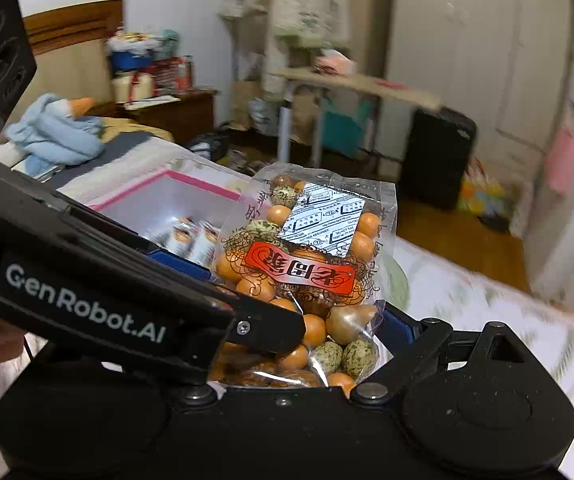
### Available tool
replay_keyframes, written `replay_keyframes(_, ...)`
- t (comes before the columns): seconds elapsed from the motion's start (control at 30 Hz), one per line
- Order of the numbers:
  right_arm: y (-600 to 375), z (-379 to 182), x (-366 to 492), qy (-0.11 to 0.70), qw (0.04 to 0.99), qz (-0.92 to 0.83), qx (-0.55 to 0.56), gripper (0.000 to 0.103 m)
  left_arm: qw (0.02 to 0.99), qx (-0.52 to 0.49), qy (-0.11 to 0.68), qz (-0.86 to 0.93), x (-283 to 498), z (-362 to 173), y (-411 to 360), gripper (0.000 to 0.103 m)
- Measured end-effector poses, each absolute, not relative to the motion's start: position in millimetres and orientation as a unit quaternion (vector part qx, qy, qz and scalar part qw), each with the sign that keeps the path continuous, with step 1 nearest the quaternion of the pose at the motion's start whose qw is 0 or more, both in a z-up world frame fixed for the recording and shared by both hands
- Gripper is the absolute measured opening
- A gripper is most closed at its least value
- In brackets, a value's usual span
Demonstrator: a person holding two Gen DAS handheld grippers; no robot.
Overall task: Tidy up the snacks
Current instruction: 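Carry the bean bag with both tools over the pink box and lower it, then open both tools to drop the bean bag into the pink box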
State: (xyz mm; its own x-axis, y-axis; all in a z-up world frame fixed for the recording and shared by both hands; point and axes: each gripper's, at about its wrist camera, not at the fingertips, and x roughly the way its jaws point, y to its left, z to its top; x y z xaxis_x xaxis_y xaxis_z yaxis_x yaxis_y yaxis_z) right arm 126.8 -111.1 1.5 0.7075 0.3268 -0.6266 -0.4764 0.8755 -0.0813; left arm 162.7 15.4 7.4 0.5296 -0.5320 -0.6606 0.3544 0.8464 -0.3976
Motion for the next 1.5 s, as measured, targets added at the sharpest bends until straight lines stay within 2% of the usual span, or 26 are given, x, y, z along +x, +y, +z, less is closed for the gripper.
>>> replay_keyframes(0.3,-35,-16,190,0.306,0.876,0.328,-0.176,0.096,0.886,-0.158,0.405,-0.159,196,-10,99,0.053)
replay_keyframes(0.57,18,-54,240,0.344,0.838,0.388,-0.173,0.096,0.867,-0.243,0.426,-0.089,235,-60,171,0.055)
replay_keyframes(0.67,36,-67,244,0.342,0.822,0.405,-0.21,0.096,0.848,-0.283,0.444,-0.06,245,-78,185,0.055)
replay_keyframes(1.03,58,-77,260,0.36,0.809,0.42,-0.199,0.097,0.864,-0.247,0.433,0.067,250,-91,200,0.061)
replay_keyframes(1.23,25,-61,242,0.357,0.828,0.4,-0.164,0.097,0.875,-0.232,0.421,0.051,241,-76,197,0.061)
replay_keyframes(1.5,-60,-22,206,0.389,0.858,0.318,-0.107,0.093,0.898,-0.169,0.405,-0.005,217,-38,153,0.06)
